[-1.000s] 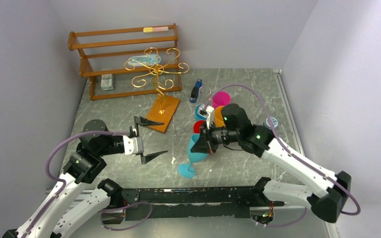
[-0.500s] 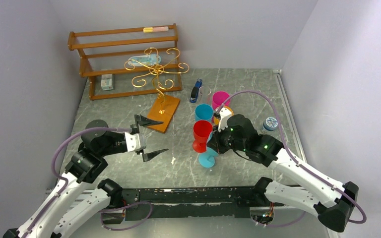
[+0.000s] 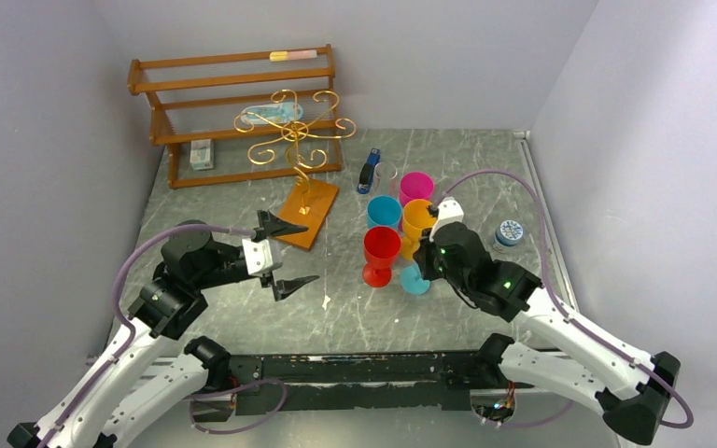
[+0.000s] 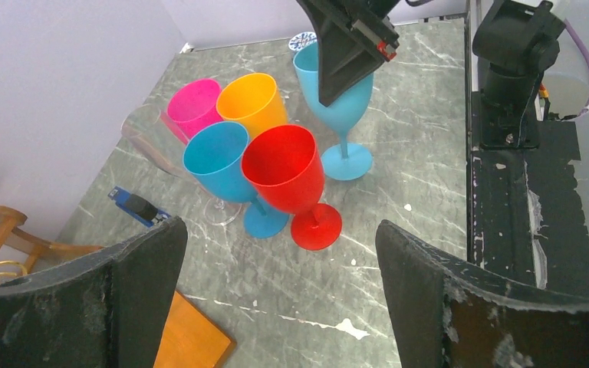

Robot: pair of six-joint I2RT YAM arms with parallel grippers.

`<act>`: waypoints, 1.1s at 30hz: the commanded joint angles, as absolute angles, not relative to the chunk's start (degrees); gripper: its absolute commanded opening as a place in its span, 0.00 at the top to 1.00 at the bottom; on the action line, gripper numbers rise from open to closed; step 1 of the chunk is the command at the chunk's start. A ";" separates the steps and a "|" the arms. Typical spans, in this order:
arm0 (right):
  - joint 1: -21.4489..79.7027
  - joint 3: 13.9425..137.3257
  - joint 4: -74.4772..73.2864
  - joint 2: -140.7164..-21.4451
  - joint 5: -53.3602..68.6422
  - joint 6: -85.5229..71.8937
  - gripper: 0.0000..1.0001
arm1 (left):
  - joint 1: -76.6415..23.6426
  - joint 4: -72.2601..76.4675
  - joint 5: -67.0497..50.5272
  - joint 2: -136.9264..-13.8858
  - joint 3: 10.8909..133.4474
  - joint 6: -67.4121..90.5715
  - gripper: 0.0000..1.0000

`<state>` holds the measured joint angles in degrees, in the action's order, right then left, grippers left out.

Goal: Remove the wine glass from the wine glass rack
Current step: Place the wine glass at the center of the board.

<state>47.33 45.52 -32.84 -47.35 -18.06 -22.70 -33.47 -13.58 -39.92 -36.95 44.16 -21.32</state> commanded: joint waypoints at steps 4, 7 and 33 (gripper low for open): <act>47.60 42.29 -26.63 -49.36 -24.29 -24.45 1.00 | -33.62 -13.93 -38.08 -37.74 44.74 -19.56 0.03; 47.63 40.43 -21.37 -50.05 -23.31 -23.43 1.00 | -33.65 -14.19 -38.36 -38.33 44.81 -19.47 0.03; 47.59 43.31 -22.12 -56.45 -22.91 -21.04 0.88 | -33.66 -13.72 -29.75 -37.96 44.72 -16.93 0.03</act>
